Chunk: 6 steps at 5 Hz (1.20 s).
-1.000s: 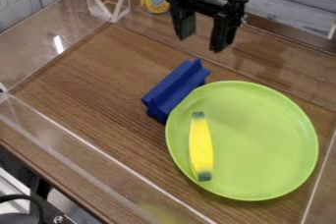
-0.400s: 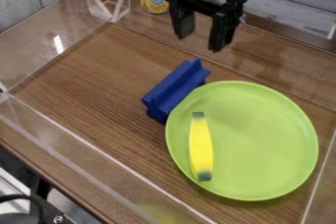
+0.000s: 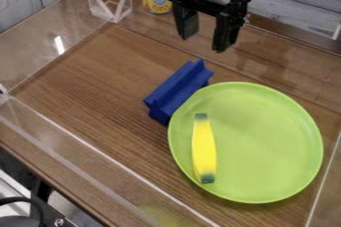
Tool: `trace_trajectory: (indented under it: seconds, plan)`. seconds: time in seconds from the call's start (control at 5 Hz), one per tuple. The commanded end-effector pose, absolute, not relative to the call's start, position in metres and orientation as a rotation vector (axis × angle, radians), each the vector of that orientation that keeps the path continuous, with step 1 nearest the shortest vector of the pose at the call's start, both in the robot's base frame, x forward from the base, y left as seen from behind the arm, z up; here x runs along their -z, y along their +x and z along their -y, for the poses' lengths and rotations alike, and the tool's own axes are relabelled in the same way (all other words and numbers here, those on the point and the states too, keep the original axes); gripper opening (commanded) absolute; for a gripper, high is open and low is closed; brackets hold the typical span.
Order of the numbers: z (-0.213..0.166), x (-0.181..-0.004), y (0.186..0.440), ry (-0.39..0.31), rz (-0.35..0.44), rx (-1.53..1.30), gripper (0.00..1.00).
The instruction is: Put the banana in the green plate
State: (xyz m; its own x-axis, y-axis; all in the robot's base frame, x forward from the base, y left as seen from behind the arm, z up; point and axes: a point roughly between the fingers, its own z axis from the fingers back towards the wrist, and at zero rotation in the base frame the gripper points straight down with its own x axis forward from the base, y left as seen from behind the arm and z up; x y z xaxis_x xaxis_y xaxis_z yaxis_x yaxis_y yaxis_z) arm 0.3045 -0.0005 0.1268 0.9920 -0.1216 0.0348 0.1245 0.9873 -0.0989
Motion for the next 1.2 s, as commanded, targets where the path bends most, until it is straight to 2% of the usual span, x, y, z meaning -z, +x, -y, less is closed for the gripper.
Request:
trace_trajectory:
  seconds: [0.0,0.6,1.0]
  plan:
    - [-0.001,-0.153,0.311,-0.094,0.126,0.128,1.00]
    - [0.000,-0.154,0.310,-0.095,0.135,0.136,1.00]
    - [0.012,-0.143,0.288,-0.089,0.112,0.052,1.00]
